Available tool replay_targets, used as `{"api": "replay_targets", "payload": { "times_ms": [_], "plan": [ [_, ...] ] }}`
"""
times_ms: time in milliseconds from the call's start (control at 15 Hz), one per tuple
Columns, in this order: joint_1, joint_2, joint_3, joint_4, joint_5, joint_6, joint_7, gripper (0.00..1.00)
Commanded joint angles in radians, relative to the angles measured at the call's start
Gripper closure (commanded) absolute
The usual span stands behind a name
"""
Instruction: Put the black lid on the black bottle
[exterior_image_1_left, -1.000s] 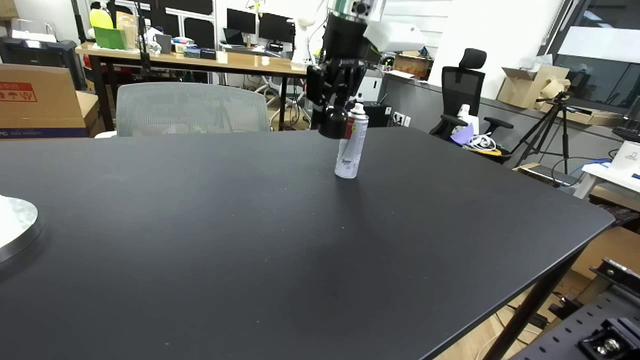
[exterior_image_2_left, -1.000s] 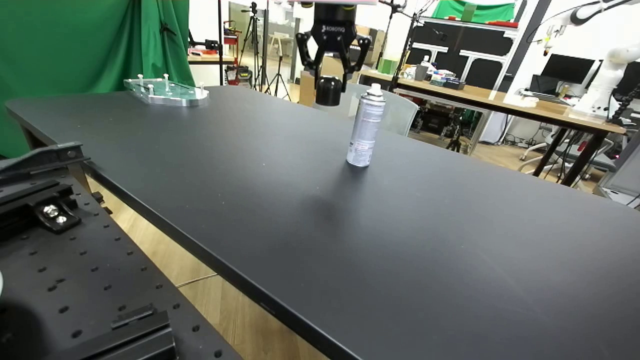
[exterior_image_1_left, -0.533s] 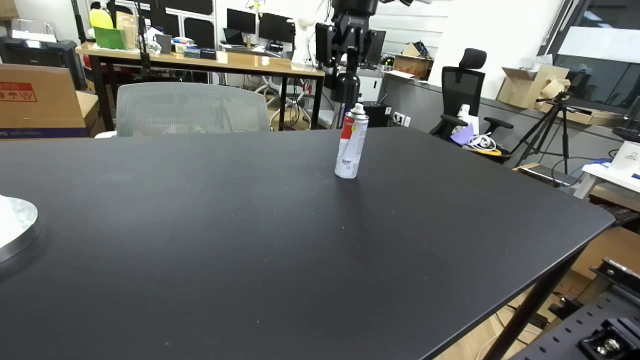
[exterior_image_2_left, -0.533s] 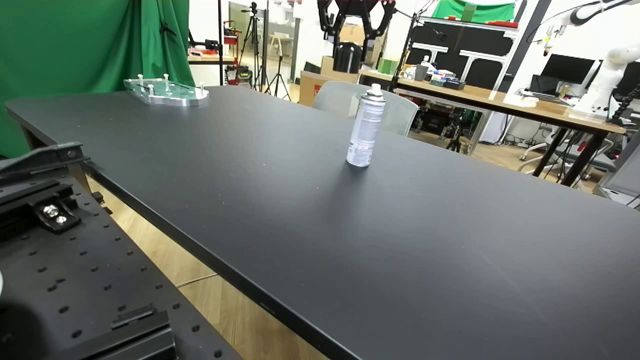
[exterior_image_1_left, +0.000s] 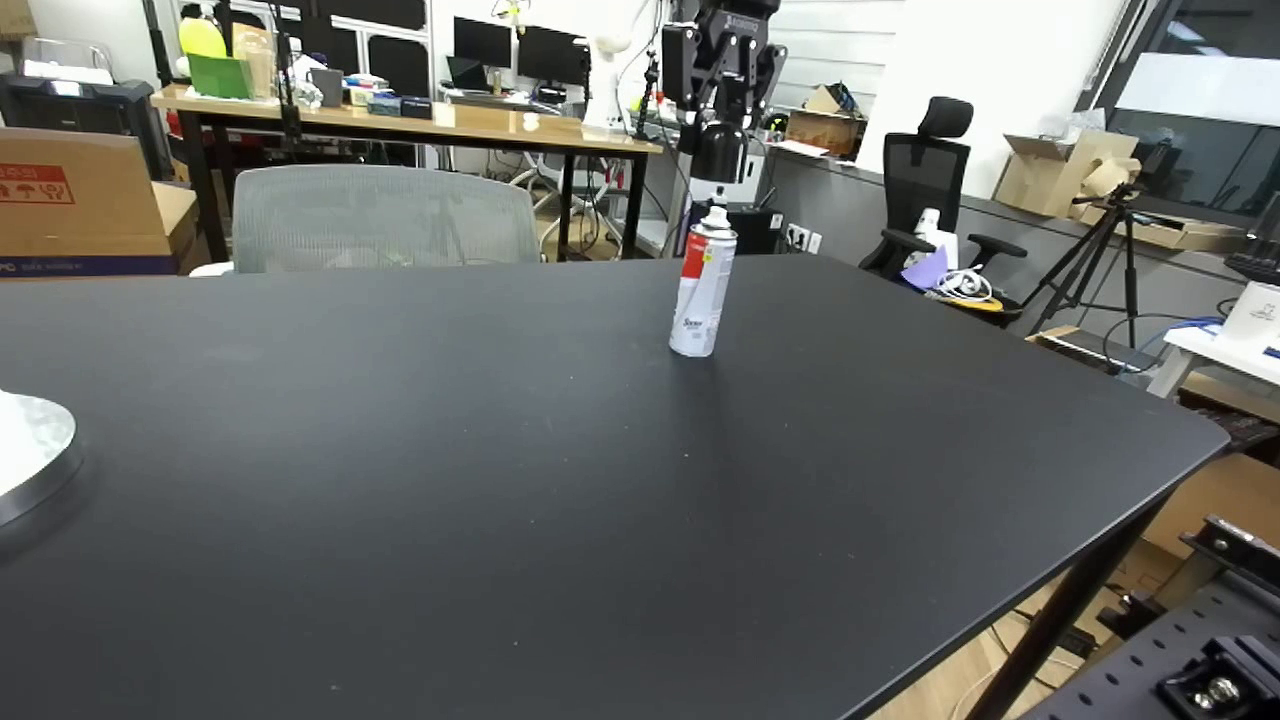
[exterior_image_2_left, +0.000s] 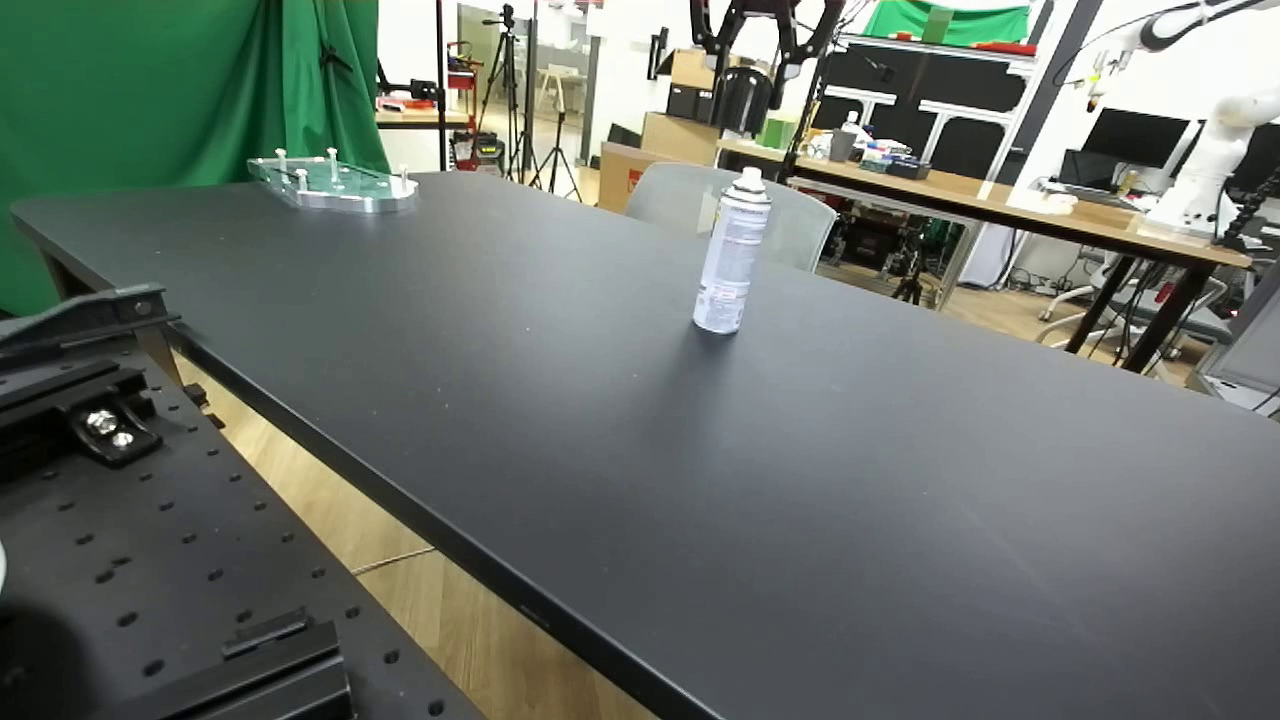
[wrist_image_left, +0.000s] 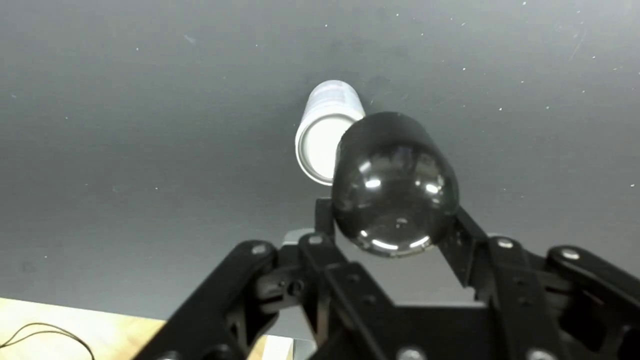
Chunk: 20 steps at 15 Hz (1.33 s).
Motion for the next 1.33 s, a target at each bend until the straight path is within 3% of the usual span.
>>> {"api": "replay_targets", "payload": {
  "times_ms": [0,533,1267],
  "plan": [
    [-0.009,0.056,-0.012,0.067,0.007,-0.018,0.032,0.7],
    [-0.018,0.112,-0.009,0.057,0.009,0.072,0.024,0.7],
    [-0.026,0.086,-0.006,-0.008,0.016,0.145,0.005,0.7]
  ]
}}
